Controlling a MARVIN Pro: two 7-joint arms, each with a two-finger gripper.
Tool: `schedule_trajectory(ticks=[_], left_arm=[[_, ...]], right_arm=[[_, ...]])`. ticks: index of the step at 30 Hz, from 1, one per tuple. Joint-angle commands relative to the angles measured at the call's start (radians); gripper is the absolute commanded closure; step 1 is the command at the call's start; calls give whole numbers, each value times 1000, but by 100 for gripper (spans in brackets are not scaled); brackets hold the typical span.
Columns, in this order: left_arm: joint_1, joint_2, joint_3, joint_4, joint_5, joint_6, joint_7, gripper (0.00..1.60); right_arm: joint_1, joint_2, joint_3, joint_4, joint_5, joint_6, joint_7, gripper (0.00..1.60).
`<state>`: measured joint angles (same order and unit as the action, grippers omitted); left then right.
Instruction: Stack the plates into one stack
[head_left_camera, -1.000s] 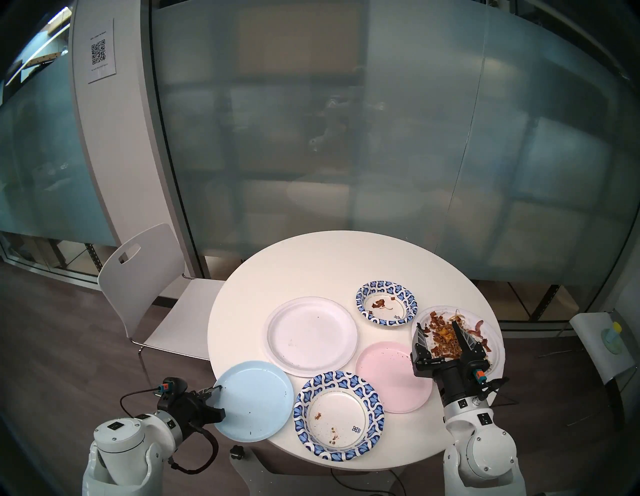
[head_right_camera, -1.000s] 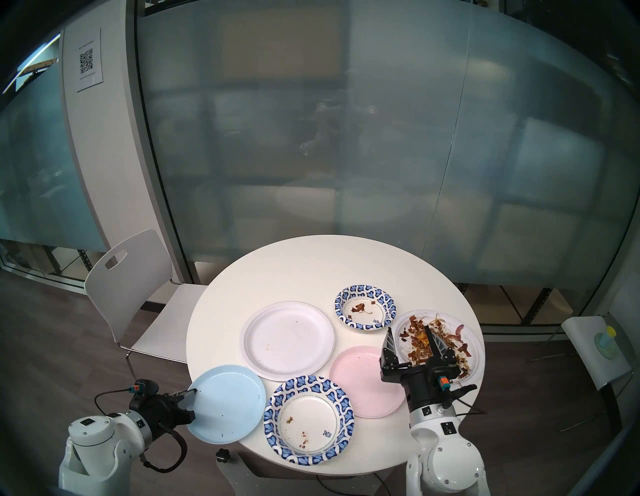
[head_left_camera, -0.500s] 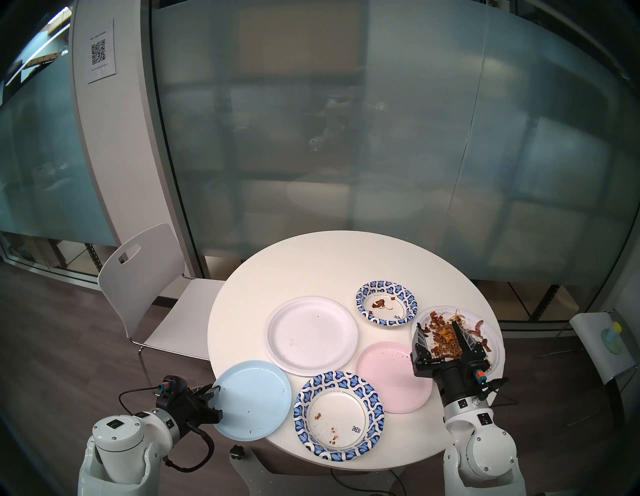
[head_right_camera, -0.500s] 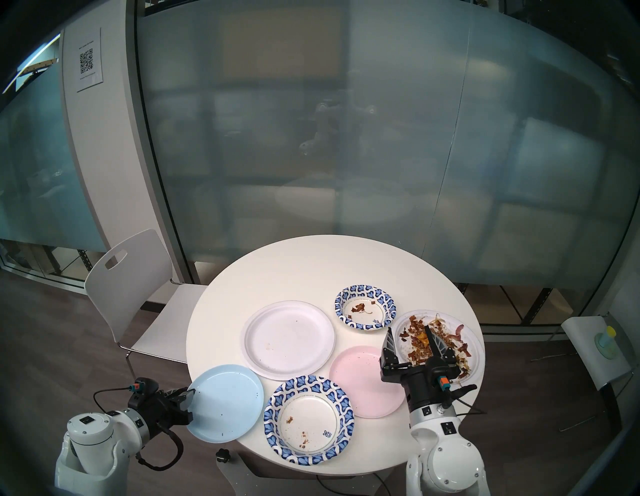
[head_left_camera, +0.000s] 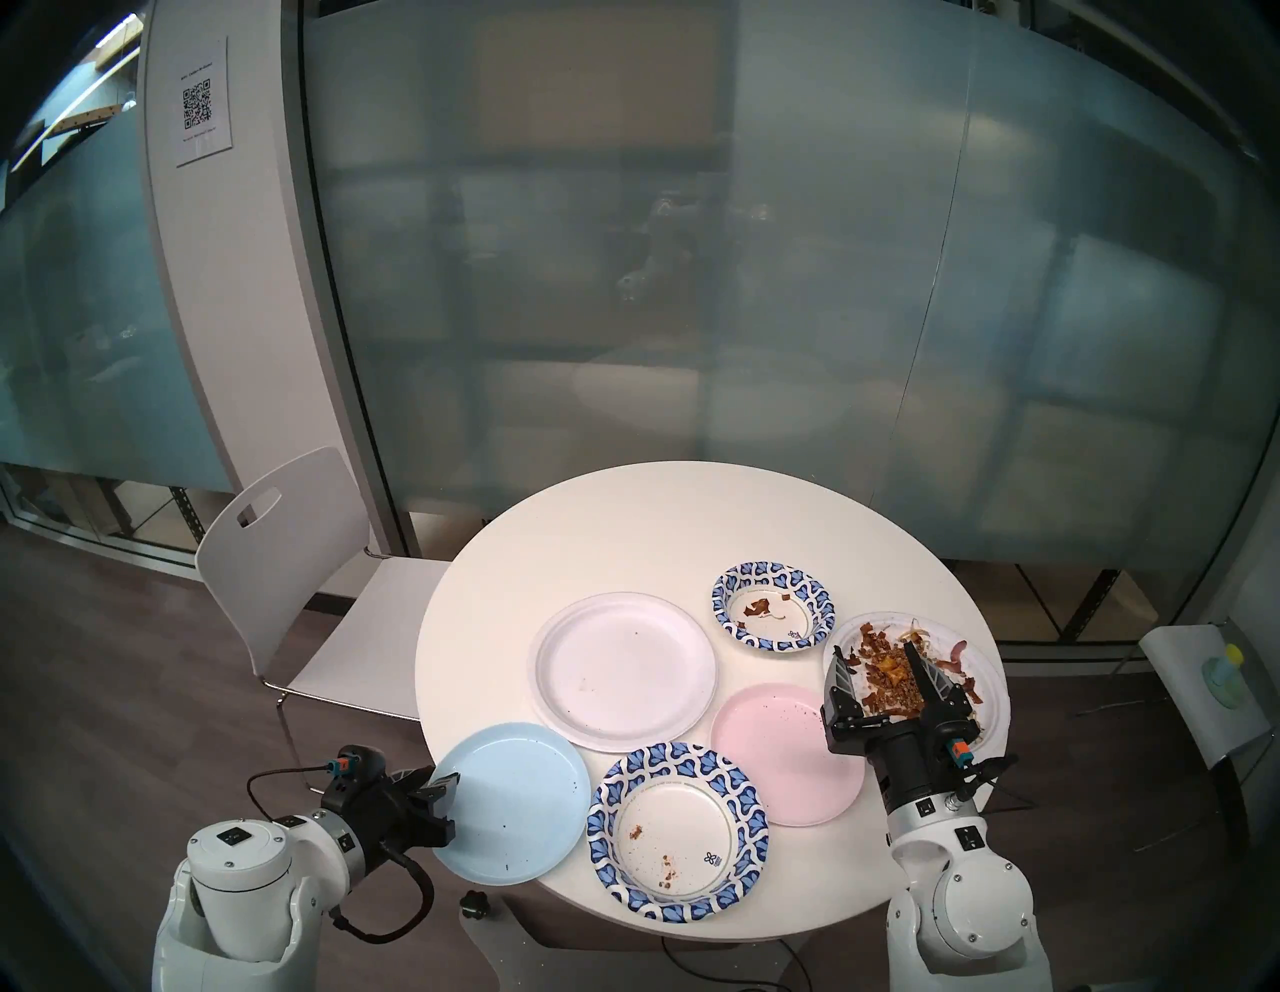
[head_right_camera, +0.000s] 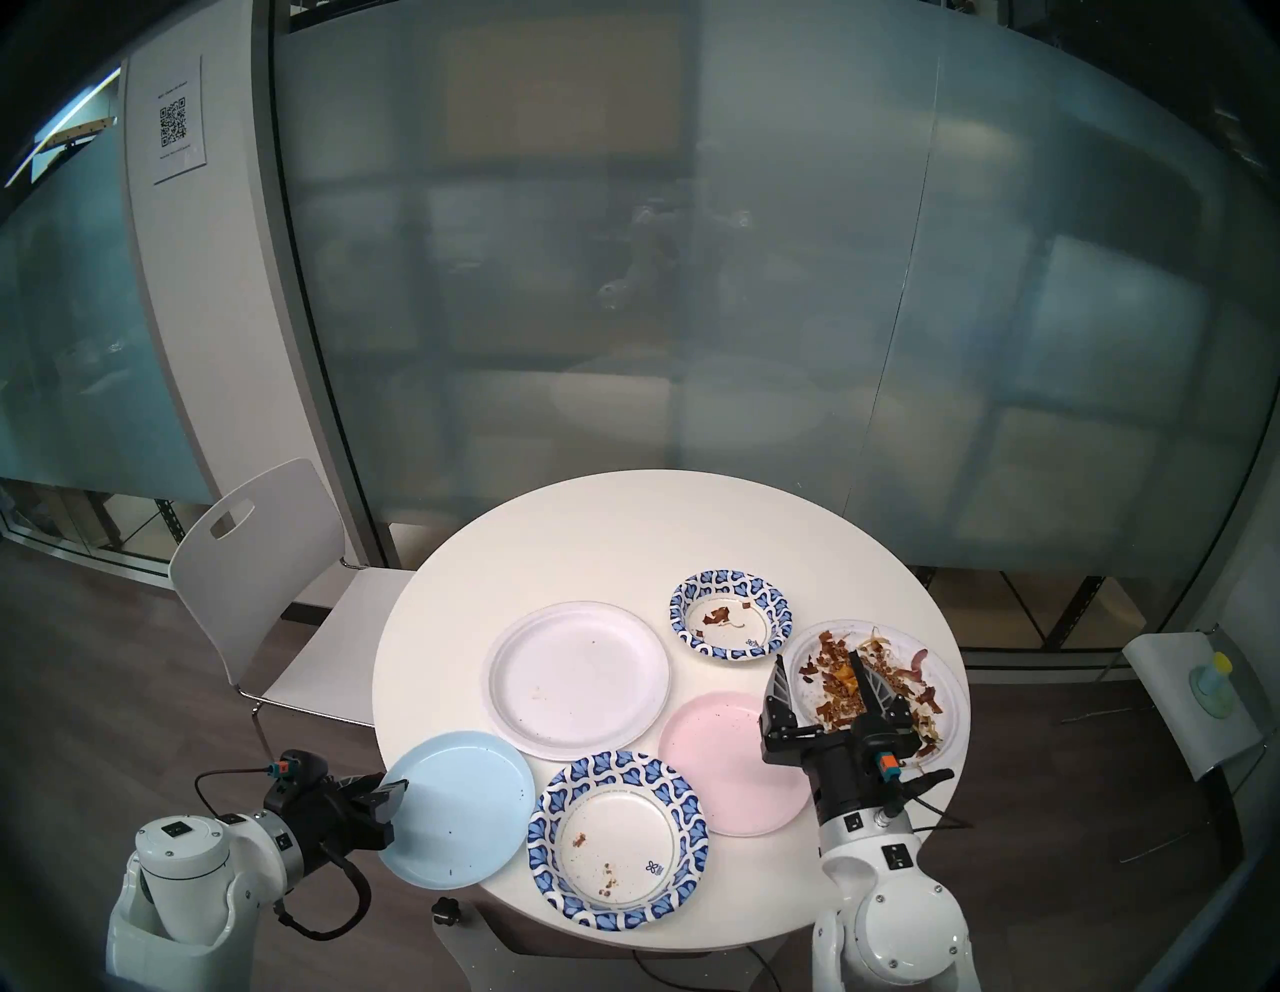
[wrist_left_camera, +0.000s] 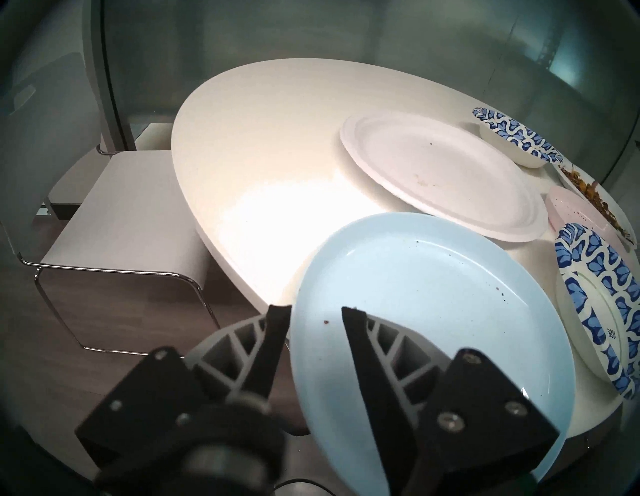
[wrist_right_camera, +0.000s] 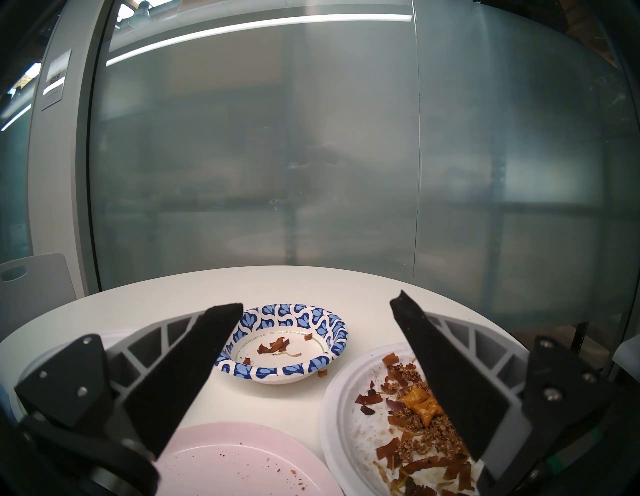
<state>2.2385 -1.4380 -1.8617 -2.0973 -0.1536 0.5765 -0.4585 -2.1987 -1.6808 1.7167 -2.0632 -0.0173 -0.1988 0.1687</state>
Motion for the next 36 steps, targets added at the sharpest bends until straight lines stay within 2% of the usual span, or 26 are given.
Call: schedule_trajectory(ticks=[1,3,4,5,13,22,36], left_arm=[[-7,4,-42,-24,-12,9,4,48],[-4,4,-48,-28,-12,4,4,44],[-2,6,-53,-30,-13,6,3,35],[-1,8,-59,-33,-15,8,1,33],[31,28,-102,-39,-41,40,-37,30],[54,11,-130,-37,-70,103,-60,30],[60,-26,-117,-105,-99,184,-68,31]], right_arm=[[2,0,-1,-21,0,-4,0,0],[2,0,-1,-21,0,-4,0,0],[2,0,-1,-21,0,-4,0,0],[2,0,-1,-21,0,-4,0,0],[2,0,-1,-21,0,-4,0,0],[2,0,-1,-21,0,-4,0,0],[2,0,-1,-21,1,-4,0,0]])
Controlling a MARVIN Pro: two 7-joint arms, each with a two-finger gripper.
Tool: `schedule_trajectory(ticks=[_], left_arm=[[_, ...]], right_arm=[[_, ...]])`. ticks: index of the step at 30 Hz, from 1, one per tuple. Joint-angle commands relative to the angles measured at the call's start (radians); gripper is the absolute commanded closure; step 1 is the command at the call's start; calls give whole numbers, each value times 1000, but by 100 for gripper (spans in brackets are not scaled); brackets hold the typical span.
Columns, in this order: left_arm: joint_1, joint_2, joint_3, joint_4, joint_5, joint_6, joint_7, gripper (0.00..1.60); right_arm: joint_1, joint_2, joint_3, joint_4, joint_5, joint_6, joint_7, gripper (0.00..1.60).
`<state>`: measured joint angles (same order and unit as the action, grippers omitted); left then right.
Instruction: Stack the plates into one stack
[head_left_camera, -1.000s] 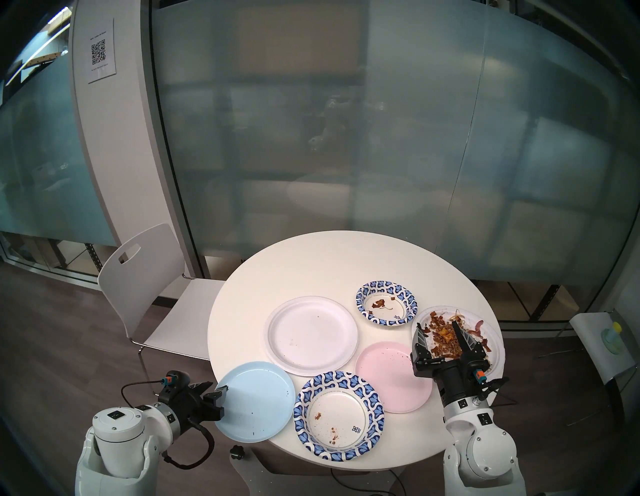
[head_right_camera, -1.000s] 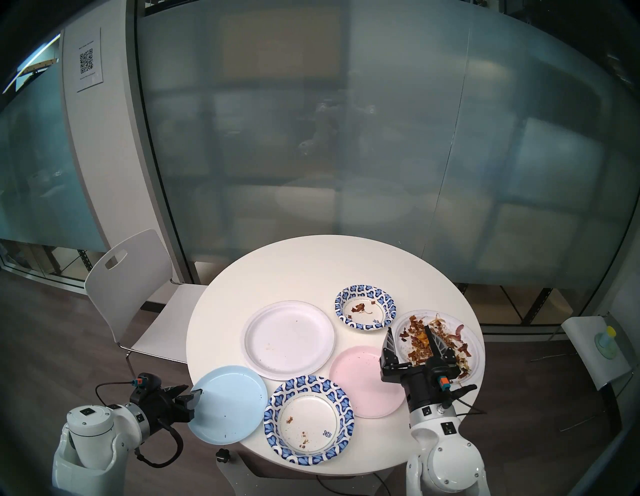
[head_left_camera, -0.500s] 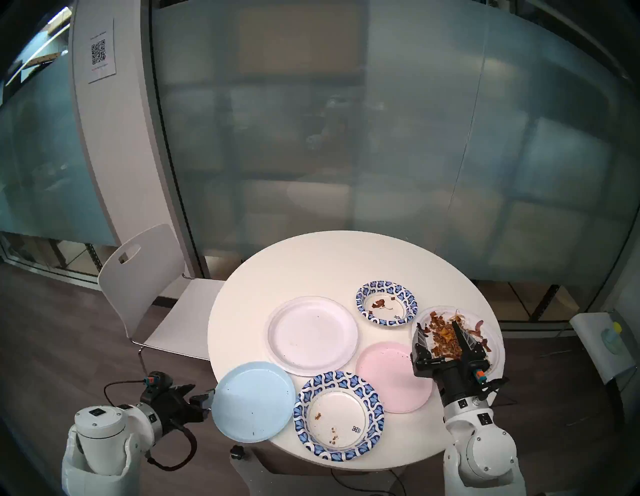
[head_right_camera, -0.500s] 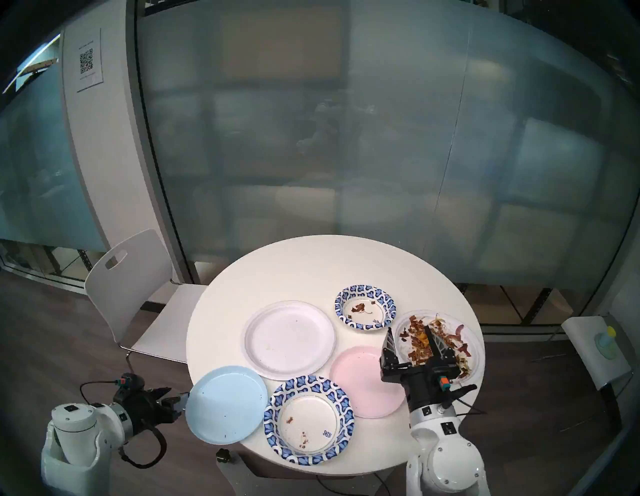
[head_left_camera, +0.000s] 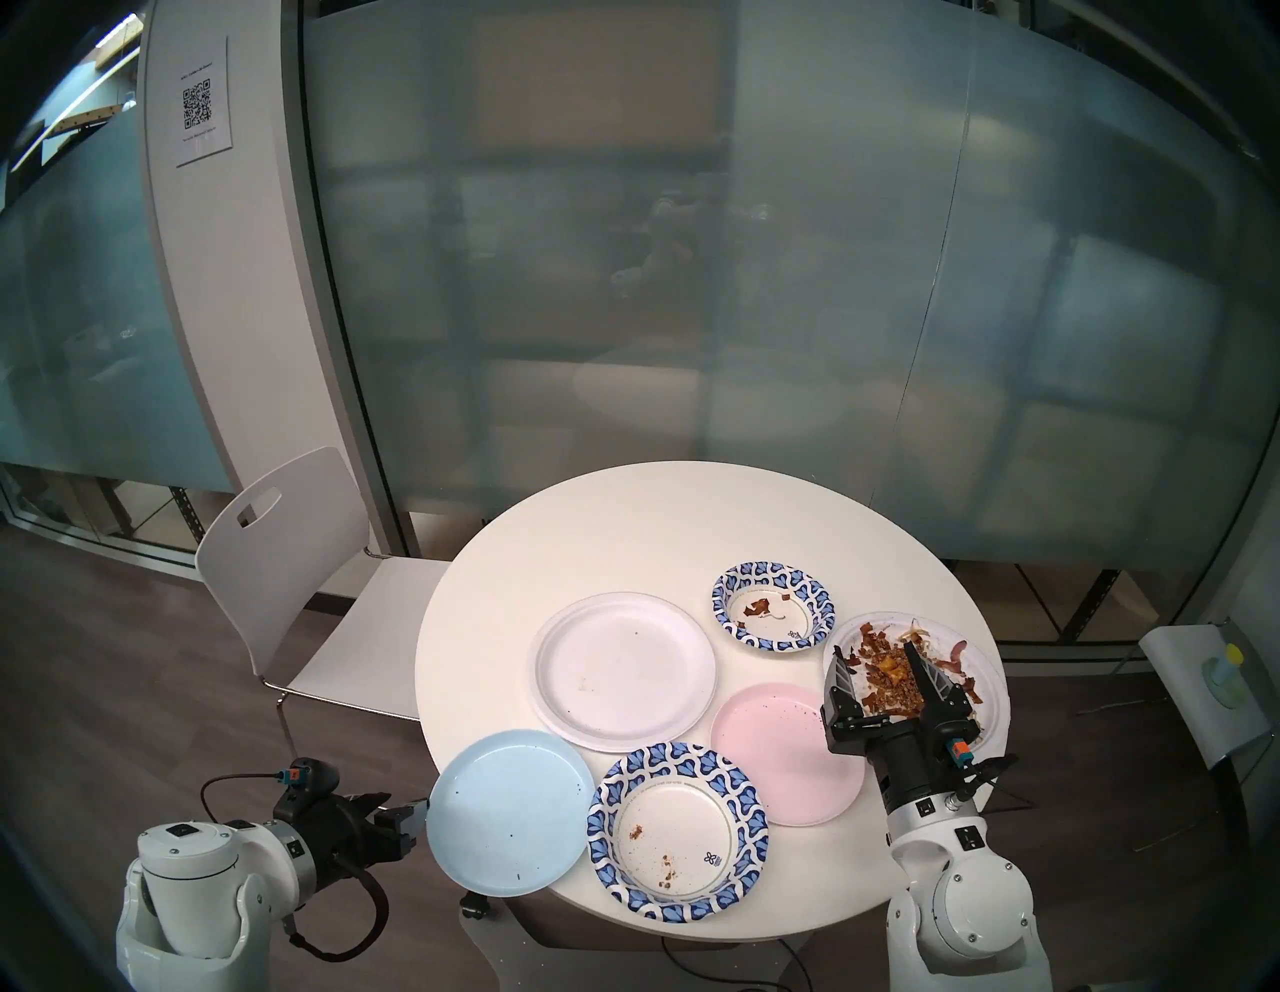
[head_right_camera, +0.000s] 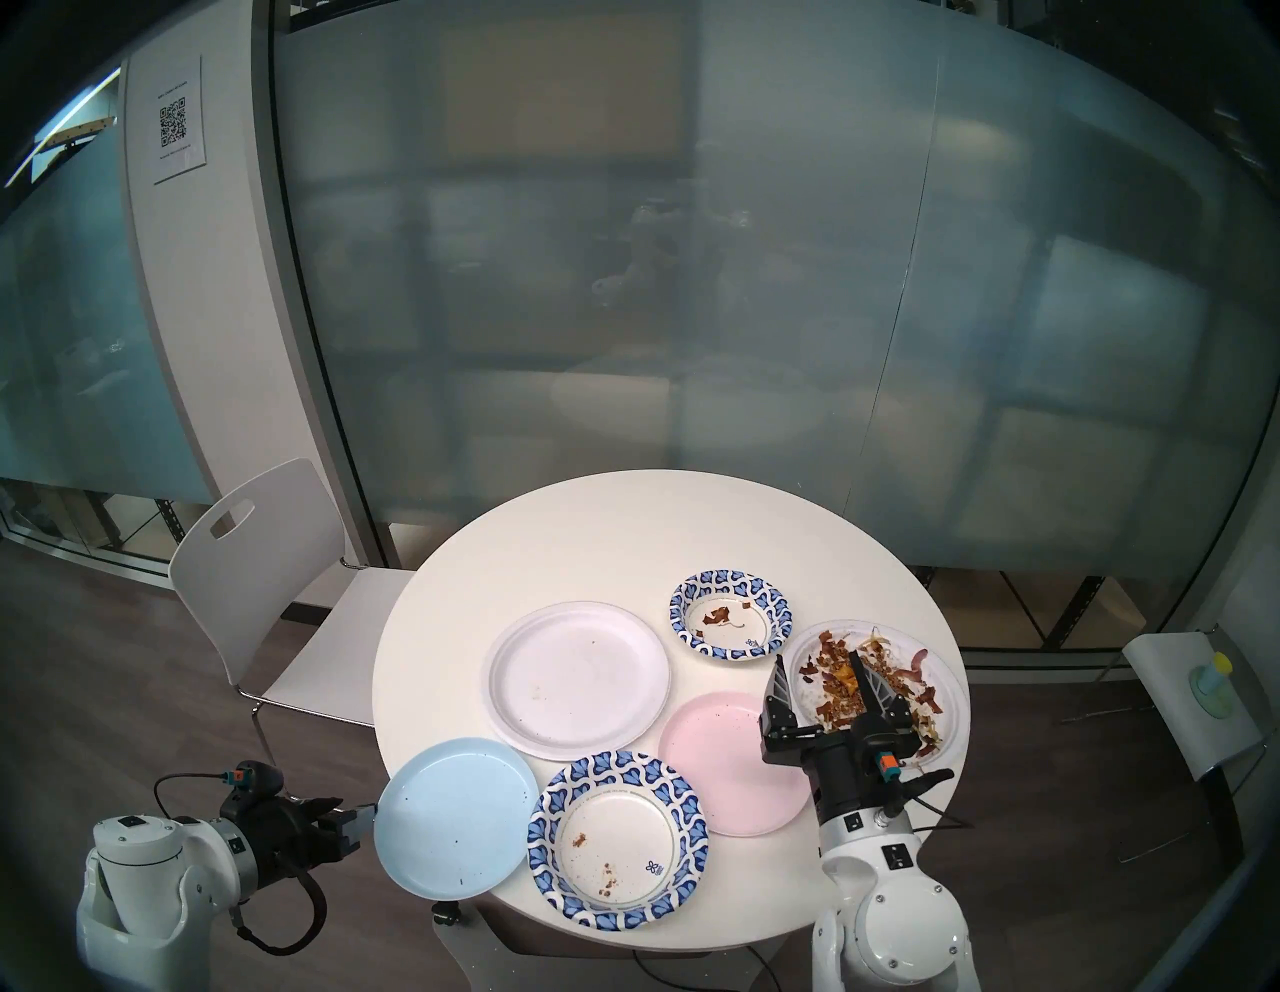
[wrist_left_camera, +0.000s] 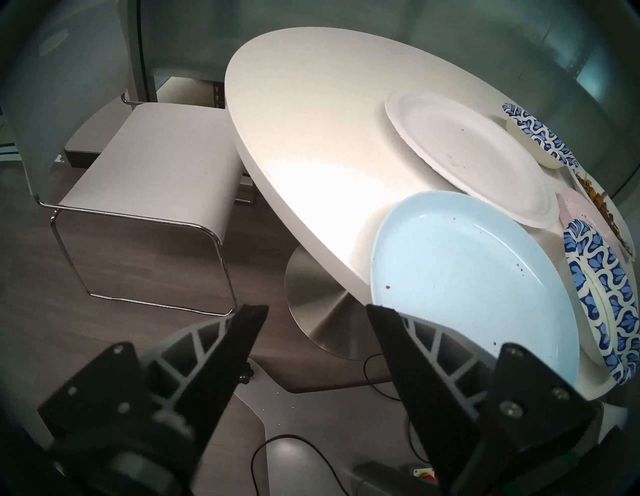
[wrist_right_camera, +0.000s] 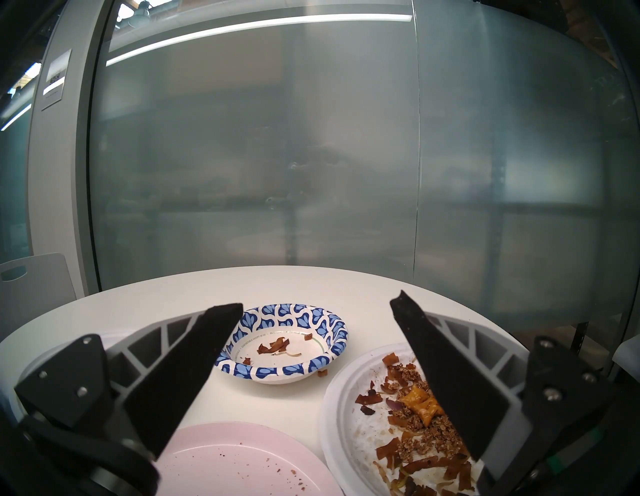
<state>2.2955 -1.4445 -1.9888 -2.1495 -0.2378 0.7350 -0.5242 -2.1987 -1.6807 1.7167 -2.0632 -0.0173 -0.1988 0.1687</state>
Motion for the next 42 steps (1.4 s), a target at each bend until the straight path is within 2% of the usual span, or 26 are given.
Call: schedule_trajectory(ticks=[1,7,12,23,30,42], left_arm=[[-1,-22,12,-57,-18,33,-3,31],[-20,-29,8,-88,-35,79,-4,30],[-19,-15,-4,-80,-37,107,-11,33],[10,-10,-2,-50,-26,105,-23,25],[15,-12,0,-72,-37,141,-34,20],[24,-23,25,-65,-16,132,-13,16]], right_arm=[[2,0,-1,-21,1,-4,0,0],[2,0,-1,-21,1,-4,0,0],[2,0,-1,-21,0,-4,0,0],[2,0,-1,-21,0,-4,0,0],[2,0,-1,-21,0,-4,0,0],[2,0,-1,-21,0,-4,0,0]])
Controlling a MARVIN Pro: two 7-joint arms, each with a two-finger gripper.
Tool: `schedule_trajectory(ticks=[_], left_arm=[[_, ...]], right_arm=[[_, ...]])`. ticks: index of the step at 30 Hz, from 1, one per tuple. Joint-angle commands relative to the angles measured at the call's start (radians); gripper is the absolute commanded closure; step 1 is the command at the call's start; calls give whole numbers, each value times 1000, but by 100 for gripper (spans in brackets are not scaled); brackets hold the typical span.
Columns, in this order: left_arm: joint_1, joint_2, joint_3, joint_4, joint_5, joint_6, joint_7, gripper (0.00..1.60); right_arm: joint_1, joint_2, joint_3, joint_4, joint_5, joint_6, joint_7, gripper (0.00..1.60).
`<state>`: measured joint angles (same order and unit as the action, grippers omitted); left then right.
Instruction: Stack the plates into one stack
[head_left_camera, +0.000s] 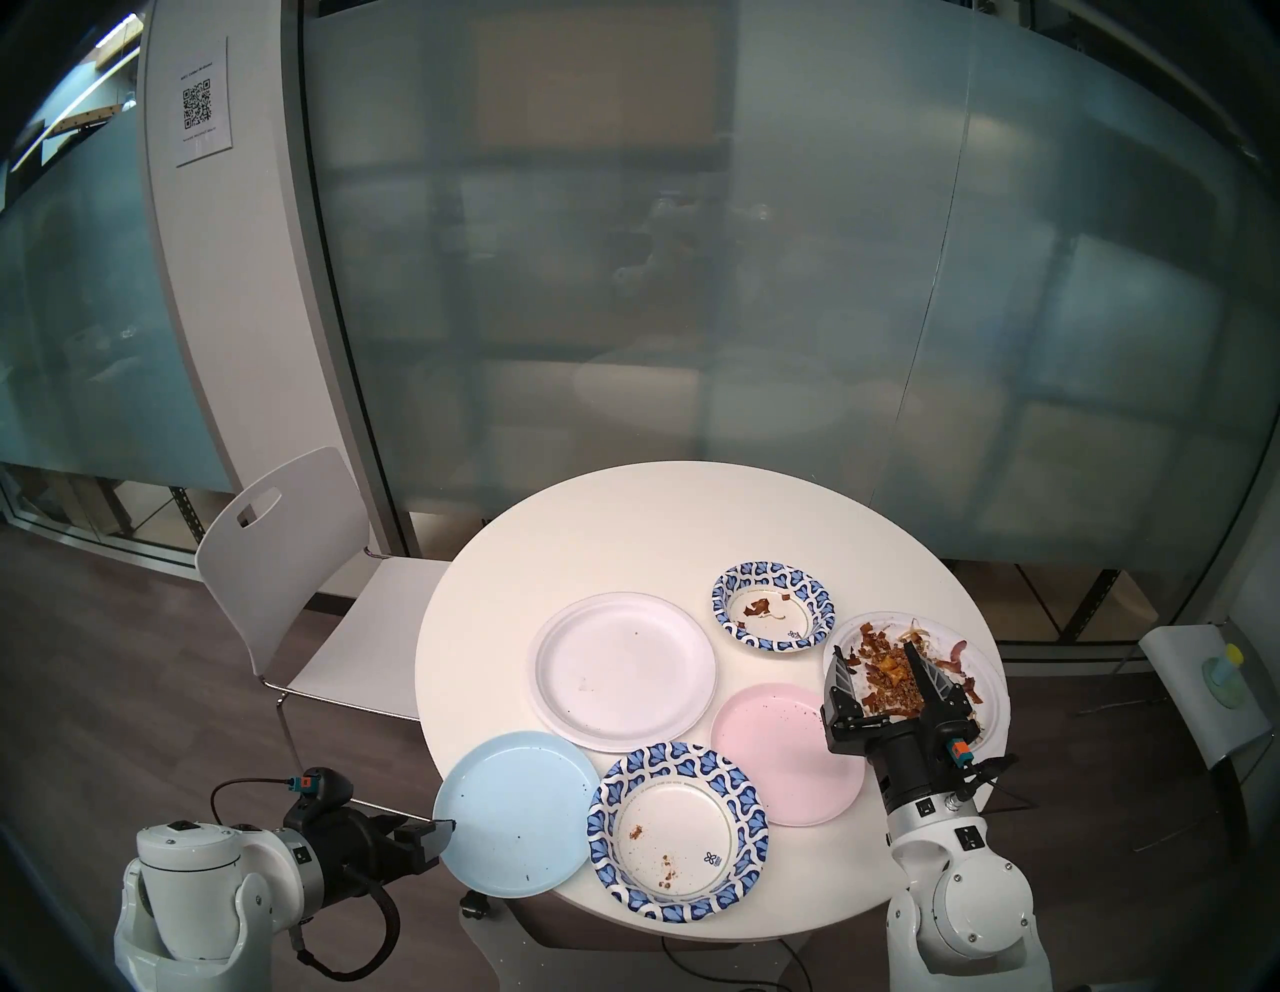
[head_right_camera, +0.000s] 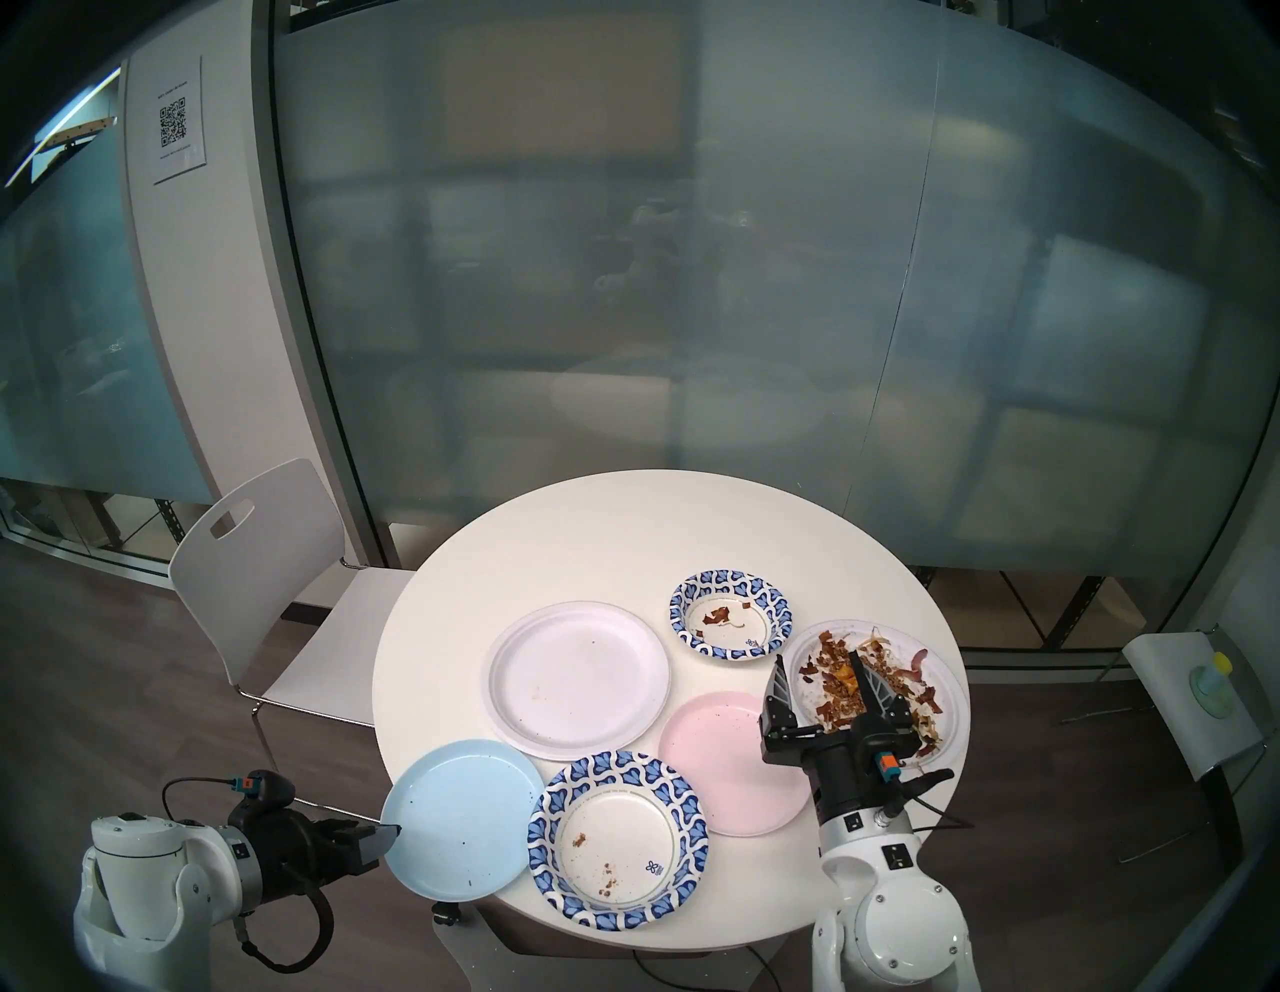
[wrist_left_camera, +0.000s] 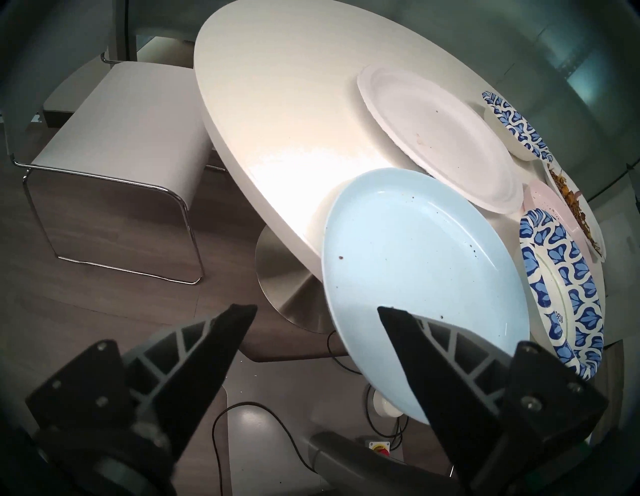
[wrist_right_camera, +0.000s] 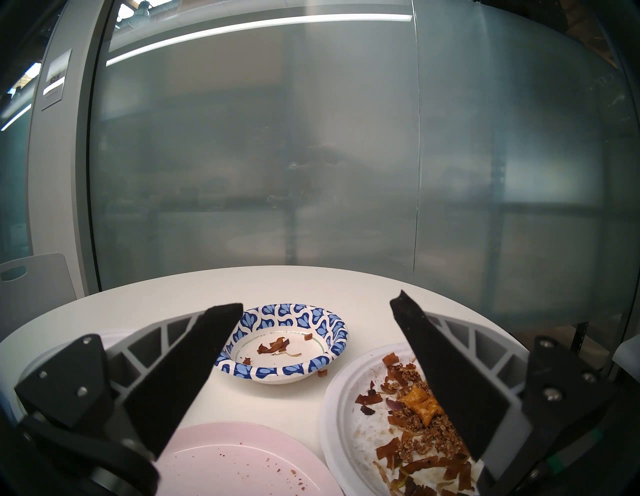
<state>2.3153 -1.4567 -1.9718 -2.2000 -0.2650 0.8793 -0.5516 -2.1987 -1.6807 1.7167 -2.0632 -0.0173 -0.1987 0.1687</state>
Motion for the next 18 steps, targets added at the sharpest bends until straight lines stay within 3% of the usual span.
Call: schedule_trajectory(ticks=[1,14,18], left_arm=[[4,-13,12,-13,13,-14,17,18],[9,-42,57,-20,39,-29,53,24],[6,-56,67,-23,43,-33,65,43]], right_arm=[[2,0,-1,-21,0,-4,0,0],[2,0,-1,-21,0,-4,0,0],[2,0,-1,-21,0,-4,0,0]])
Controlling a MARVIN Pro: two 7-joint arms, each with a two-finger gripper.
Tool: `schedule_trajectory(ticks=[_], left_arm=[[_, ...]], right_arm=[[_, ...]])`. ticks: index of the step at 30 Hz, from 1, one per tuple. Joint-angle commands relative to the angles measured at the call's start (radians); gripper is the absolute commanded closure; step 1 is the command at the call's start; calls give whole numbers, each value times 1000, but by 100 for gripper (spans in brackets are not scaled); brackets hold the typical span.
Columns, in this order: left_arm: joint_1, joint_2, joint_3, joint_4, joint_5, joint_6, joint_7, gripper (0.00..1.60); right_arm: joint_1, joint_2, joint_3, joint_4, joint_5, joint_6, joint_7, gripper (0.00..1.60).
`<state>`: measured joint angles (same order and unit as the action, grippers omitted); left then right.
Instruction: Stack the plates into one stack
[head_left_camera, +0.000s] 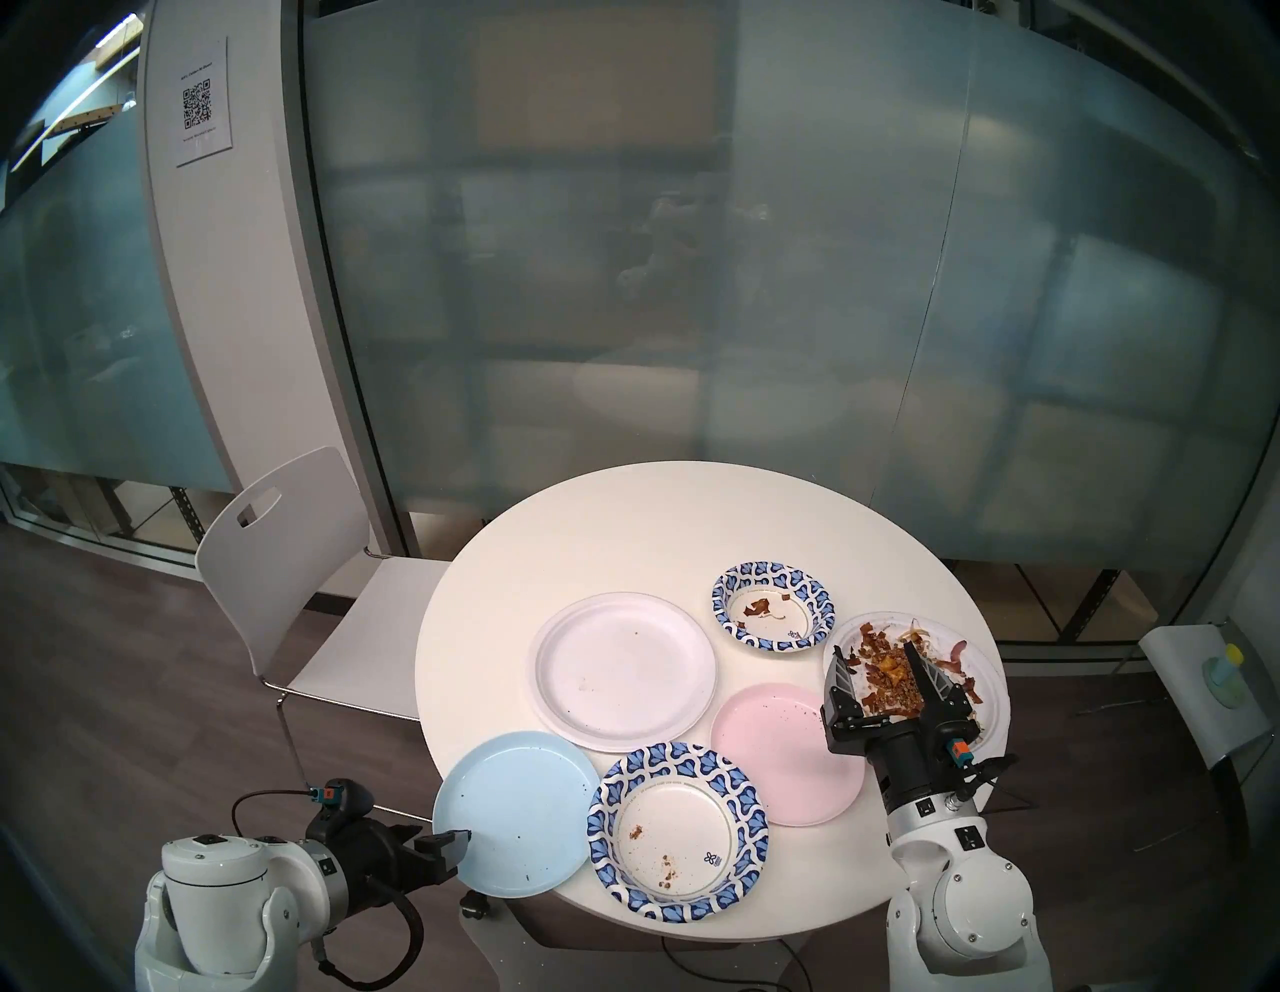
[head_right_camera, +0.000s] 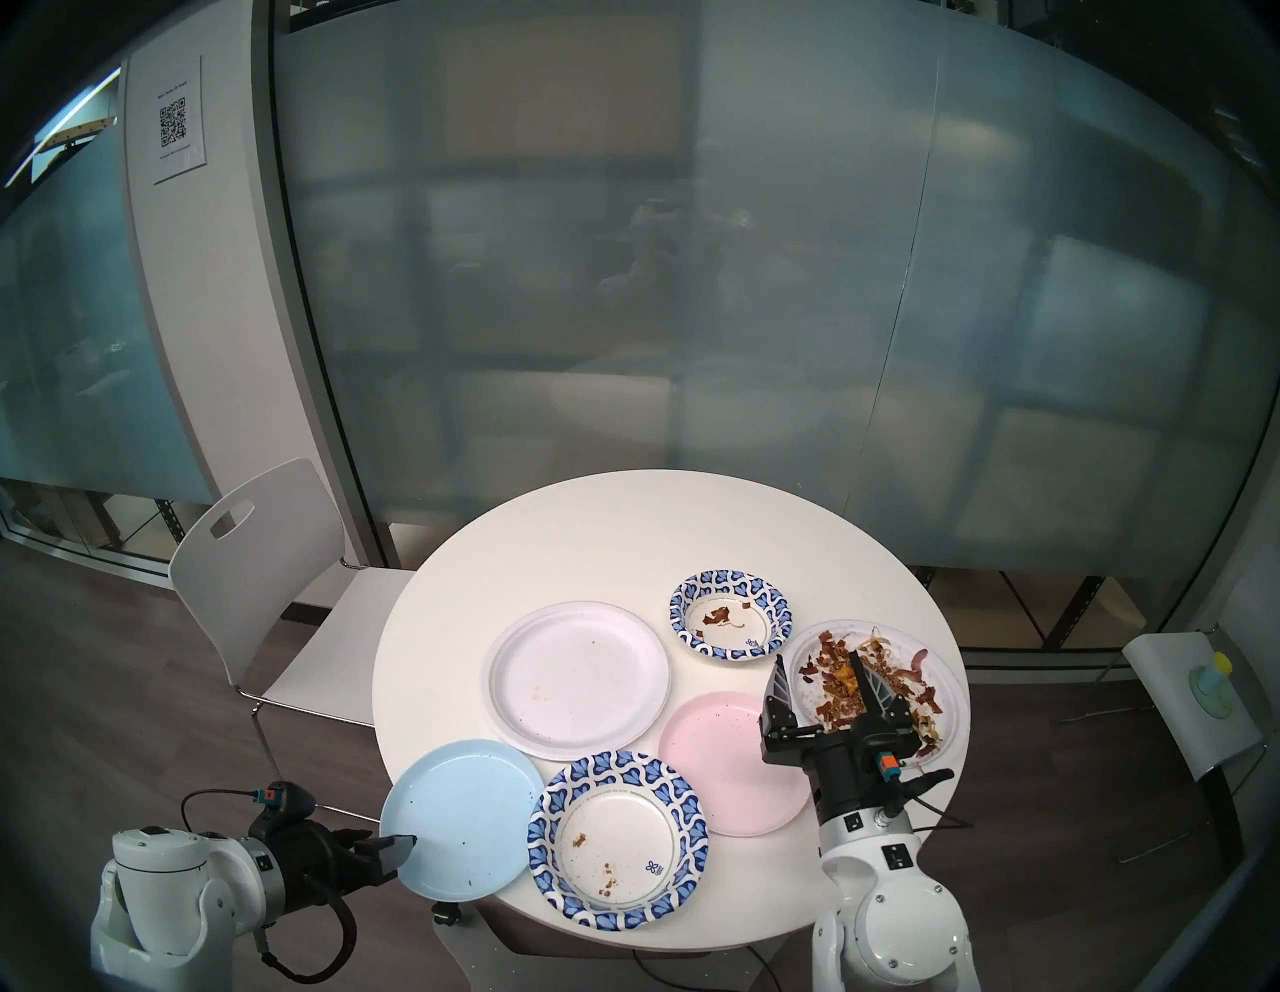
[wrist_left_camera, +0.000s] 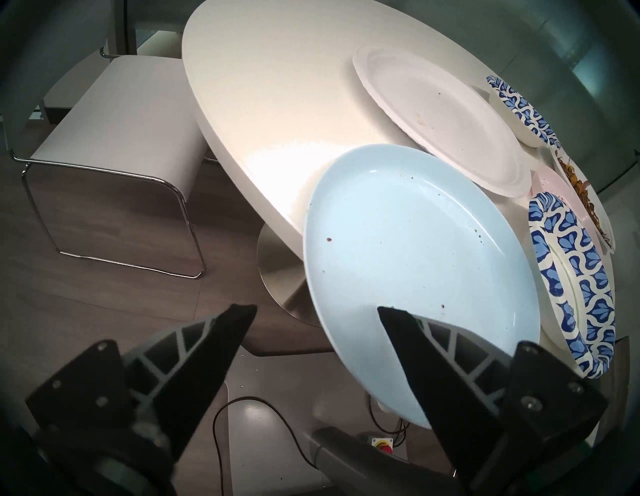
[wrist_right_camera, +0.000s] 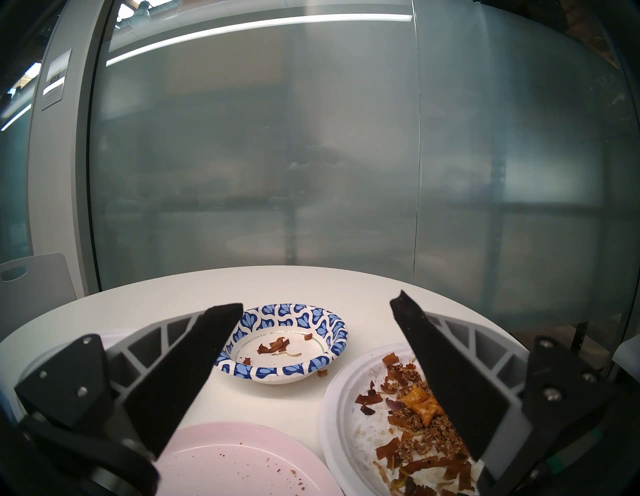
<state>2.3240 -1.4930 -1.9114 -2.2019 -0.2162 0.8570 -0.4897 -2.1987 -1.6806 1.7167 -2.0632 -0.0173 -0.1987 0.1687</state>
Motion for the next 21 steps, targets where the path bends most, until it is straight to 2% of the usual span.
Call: schedule_trajectory(ticks=[1,5,6,11,12,13,15,18,20,21], left_arm=[[-4,-22,10,-21,-5,-12,6,43],[0,-30,21,-28,-1,-12,18,46],[1,-32,24,-28,0,-13,21,64],[9,-37,31,-37,0,-12,31,70],[12,-40,31,-41,-2,-11,34,84],[13,-41,31,-42,-4,-11,36,88],[12,-43,31,-42,-5,-10,39,94],[8,-44,32,-37,-6,-10,44,95],[8,-45,32,-35,-7,-10,47,108],[8,-45,32,-35,-8,-10,48,120]], right_arm=[[2,0,-1,-21,0,-4,0,0],[2,0,-1,-21,1,-4,0,0],[2,0,-1,-21,0,-4,0,0],[2,0,-1,-21,0,-4,0,0],[2,0,-1,-21,0,-4,0,0],[2,0,-1,-21,0,-4,0,0],[2,0,-1,-21,0,-4,0,0],[2,0,-1,-21,0,-4,0,0],[2,0,-1,-21,0,-4,0,0],[2,0,-1,-21,0,-4,0,0]])
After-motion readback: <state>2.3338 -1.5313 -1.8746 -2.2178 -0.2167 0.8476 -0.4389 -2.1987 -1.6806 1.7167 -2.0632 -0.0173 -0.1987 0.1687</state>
